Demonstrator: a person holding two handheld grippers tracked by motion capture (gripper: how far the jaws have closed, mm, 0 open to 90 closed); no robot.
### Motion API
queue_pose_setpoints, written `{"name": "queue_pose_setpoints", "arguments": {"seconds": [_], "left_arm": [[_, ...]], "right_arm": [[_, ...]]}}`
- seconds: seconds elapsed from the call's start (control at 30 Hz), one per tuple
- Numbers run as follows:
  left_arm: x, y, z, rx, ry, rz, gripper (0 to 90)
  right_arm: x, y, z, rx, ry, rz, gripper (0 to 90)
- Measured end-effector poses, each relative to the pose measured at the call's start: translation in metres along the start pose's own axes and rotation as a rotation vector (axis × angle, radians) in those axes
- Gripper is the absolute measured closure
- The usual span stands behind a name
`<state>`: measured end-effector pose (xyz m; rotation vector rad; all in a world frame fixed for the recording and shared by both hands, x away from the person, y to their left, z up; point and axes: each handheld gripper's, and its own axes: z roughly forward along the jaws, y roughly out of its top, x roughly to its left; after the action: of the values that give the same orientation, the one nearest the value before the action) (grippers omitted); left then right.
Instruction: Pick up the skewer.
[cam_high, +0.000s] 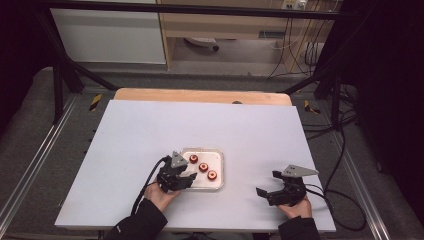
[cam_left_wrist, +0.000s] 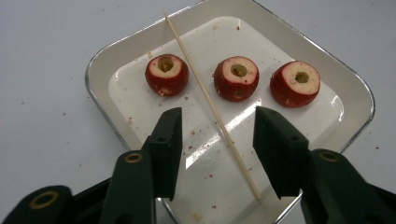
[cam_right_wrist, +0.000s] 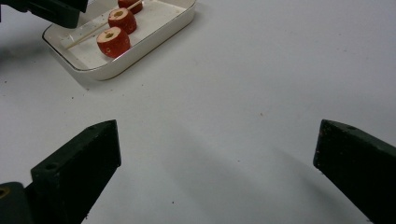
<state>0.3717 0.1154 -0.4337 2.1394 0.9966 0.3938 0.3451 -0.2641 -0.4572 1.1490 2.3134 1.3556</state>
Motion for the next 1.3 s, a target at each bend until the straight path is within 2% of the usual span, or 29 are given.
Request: {"name": "queue_pose_setpoints", "arguments": {"seconds": [0.2,0.37,0.6,0.9,1.3], "left_arm": [[-0.006,0.001,0.008,-0.021,0.011,-0.021,63.4],[-0.01,0.0,0.012,-0.012,0.035,-0.008,69.8],[-0.012,-0.003,0.015,-0.019,0.035,-0.021,79.5],[-0.016,-0.002,0.021,-0.019,0.071,-0.041,82.8],[-0.017,-0.002,0.023,-0.024,0.08,-0.067,87.7]], "right_arm": [[0.0,0.0,0.0,0.0,0.001,-0.004,1.4],[0.0,0.0,0.0,0.0,0.001,-0.003,1.4],[0.0,0.0,0.001,0.003,0.002,-0.003,1.4],[0.0,0.0,0.001,0.008,0.006,0.0,1.4],[0.0,0.0,0.001,0.007,0.007,0.001,1.4]]}}
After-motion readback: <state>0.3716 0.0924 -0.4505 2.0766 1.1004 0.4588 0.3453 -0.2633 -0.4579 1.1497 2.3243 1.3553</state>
